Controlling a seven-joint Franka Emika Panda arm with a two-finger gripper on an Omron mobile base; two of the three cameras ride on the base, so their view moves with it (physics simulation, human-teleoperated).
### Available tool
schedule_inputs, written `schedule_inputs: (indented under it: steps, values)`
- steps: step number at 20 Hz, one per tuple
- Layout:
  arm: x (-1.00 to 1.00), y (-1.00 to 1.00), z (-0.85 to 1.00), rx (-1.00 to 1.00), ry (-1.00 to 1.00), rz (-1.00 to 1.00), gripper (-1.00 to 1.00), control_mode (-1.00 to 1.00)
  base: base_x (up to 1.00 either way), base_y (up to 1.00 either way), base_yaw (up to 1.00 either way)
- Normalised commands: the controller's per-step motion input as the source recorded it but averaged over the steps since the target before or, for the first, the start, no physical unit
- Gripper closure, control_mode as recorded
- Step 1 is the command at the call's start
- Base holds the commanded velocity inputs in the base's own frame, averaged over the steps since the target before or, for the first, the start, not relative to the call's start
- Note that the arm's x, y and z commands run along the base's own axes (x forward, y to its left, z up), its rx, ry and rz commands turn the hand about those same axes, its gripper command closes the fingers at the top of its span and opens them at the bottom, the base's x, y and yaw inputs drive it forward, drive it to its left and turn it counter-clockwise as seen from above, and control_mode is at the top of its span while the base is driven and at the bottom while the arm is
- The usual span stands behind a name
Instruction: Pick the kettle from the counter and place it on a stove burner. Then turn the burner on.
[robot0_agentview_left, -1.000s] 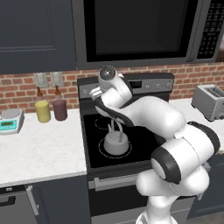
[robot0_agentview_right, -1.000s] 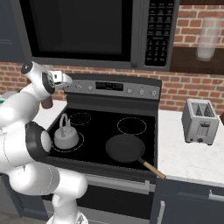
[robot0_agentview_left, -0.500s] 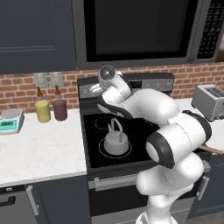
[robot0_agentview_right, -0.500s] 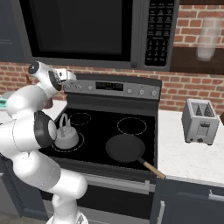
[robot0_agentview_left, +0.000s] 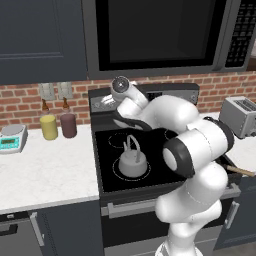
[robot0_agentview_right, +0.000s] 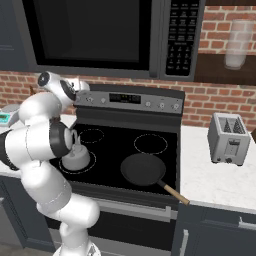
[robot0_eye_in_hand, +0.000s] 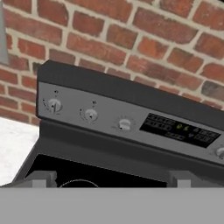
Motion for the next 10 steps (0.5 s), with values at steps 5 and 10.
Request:
schedule_inputs:
  steps: [5,10]
  values:
    - [0.11,0.0,-0.33,0.15,-0.05,0.0,-1.0,-1.0,0.0,0.0,0.0]
    - [0.0,0.0,-0.18,0.34,-0.07,0.04,-1.0,-1.0,0.0,0.0,0.0]
